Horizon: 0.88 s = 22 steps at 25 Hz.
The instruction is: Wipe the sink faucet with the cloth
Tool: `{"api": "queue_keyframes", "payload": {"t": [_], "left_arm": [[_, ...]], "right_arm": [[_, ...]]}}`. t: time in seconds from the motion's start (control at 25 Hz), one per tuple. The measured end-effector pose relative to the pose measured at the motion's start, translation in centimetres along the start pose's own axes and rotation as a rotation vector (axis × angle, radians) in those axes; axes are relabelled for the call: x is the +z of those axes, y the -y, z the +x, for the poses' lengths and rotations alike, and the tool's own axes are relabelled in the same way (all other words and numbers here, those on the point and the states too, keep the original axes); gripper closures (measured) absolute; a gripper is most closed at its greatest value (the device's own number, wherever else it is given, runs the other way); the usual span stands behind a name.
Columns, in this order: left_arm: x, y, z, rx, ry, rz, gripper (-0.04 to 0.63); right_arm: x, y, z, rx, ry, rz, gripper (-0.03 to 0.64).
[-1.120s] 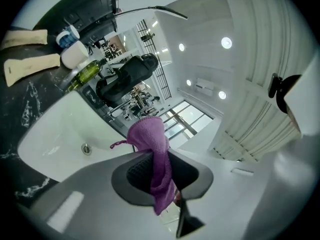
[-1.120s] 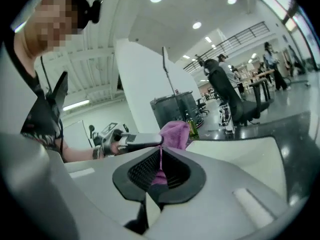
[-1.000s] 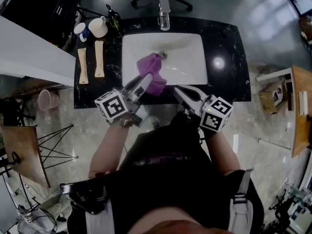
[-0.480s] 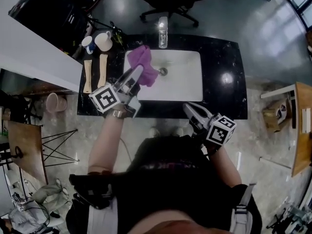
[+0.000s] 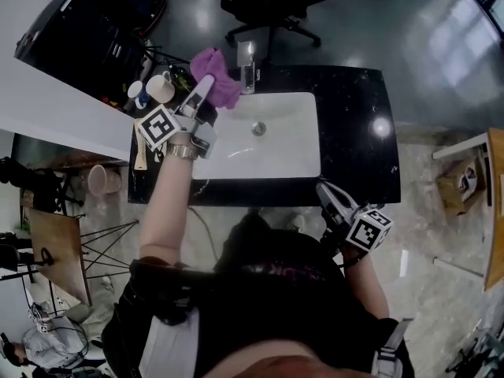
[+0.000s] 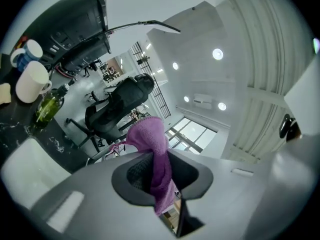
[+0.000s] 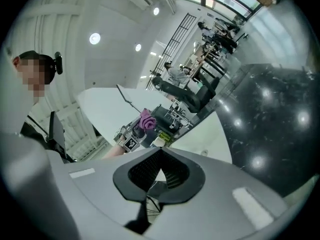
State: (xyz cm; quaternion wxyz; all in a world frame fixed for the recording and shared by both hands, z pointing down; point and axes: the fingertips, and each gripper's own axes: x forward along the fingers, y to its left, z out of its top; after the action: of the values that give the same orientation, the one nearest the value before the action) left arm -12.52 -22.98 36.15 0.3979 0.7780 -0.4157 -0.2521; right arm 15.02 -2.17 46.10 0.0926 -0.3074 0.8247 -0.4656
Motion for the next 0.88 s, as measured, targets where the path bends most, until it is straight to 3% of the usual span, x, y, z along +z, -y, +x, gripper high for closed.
{"api": "queue_keyframes", "payload": {"t": [0.12,0.28,0.52,0.88], "left_arm": [[2.4,-1.7,3.3,-0.024,0.011,-0.027,0.526],[5.1,-5.0,6.9,-0.041,0.052,-0.129,0.526],[5.6,-11.8,11.3,-0.009,0.043,-0.168,0.526],[2.0,-18.9,14.4,0.054,-0.141,-0.177,0.526]], "right_arm": [[1.3,1.5,-0.8,-0.071,0.071,0.026,0.604],[1.4,2.8,-0.3,-0.164,0.145,0.072,0.604],[1.1,3.4,0.9,-0.278,0.202,0.075,0.604],[-0.1,4.2,1.7,-0.38,0.239,0.104,0.604]]}}
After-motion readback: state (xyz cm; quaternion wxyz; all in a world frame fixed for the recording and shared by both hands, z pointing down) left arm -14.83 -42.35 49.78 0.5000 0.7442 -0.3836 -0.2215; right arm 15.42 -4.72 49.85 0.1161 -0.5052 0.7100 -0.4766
